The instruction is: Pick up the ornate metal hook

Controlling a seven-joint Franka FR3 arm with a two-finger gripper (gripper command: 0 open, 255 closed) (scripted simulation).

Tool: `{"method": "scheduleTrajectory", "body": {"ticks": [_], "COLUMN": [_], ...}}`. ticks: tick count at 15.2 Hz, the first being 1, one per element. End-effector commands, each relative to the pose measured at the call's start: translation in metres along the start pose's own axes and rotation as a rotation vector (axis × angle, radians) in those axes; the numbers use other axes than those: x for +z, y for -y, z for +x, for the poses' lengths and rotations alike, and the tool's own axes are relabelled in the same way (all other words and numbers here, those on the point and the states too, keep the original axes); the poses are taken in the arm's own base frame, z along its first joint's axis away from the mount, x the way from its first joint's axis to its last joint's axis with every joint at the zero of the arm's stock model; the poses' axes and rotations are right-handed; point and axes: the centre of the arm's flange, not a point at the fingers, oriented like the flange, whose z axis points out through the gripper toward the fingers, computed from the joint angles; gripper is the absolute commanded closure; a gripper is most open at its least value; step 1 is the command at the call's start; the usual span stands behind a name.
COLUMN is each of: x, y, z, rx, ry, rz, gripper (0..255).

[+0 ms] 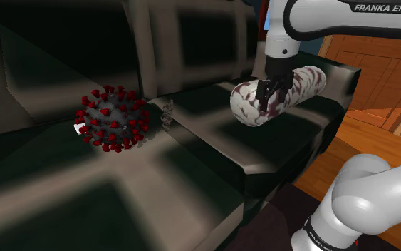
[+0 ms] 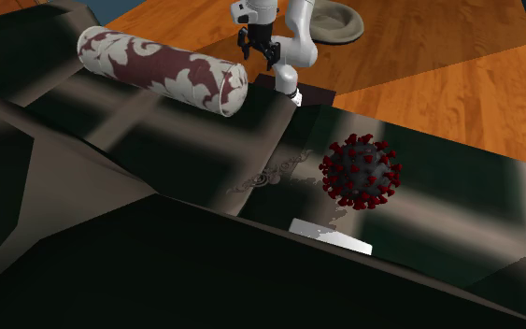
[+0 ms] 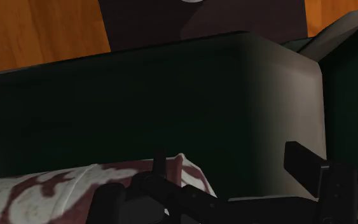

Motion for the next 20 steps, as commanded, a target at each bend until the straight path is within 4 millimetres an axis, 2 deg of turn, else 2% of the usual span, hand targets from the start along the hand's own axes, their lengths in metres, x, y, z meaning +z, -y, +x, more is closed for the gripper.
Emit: {"method": "scheduleTrajectory", "body": {"ticks": [1, 20], "x": [0.0, 0.027], "y": [0.0, 0.155], "z": [0.0, 0.19], "rx": [0.0, -0.004], "ry": [0.0, -0.045], "rz": [0.0, -0.019], "gripper": [0, 0]}}
